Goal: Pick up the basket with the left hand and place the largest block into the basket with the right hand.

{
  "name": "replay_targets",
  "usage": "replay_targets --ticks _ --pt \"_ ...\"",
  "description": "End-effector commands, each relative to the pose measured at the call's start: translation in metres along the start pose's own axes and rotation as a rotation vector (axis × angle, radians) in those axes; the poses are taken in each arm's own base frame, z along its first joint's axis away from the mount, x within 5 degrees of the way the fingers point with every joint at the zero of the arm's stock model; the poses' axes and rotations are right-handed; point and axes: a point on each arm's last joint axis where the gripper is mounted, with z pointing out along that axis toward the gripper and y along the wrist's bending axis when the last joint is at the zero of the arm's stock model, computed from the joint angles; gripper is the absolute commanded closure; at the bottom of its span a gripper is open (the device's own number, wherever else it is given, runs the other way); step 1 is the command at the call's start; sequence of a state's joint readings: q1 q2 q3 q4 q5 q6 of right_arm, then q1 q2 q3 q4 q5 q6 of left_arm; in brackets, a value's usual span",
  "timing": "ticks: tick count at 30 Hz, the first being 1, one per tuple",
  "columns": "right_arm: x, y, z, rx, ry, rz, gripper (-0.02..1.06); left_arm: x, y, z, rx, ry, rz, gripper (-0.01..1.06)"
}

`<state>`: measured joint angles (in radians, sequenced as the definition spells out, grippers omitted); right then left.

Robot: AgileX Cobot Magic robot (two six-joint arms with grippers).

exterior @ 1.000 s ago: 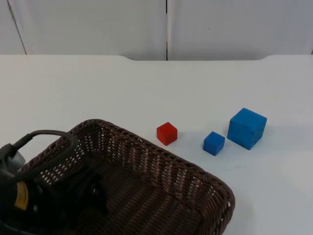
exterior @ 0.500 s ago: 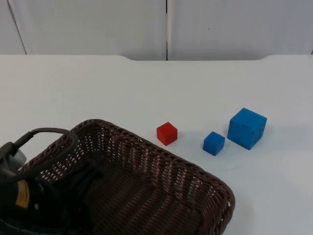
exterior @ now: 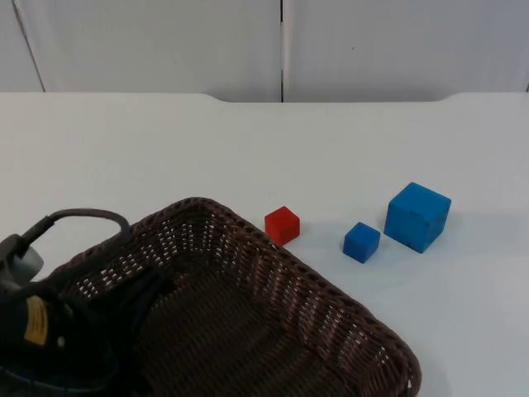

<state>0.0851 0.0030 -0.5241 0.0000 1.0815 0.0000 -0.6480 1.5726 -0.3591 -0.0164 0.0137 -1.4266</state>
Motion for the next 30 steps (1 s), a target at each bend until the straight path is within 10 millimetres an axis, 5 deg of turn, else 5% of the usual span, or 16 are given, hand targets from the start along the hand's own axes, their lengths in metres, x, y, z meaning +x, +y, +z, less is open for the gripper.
replay_targets --ticks 1,12,24,30 --pt "0.002 0.000 0.002 0.003 0.003 0.001 -0.01 0.000 -0.003 -0.008 0.042 -0.004 -0.002 1.01" --pt "0.002 0.000 0.002 0.003 0.003 0.001 -0.01 -0.002 -0.014 -0.051 0.215 -0.037 0.069 1.01" --pt "0.002 0.000 0.002 0.003 0.003 0.001 -0.01 -0.025 0.008 -0.090 0.118 -0.131 0.175 1.01" --pt "0.002 0.000 0.002 0.003 0.003 0.001 -0.01 -0.033 0.002 -0.104 0.078 -0.110 0.274 1.01"
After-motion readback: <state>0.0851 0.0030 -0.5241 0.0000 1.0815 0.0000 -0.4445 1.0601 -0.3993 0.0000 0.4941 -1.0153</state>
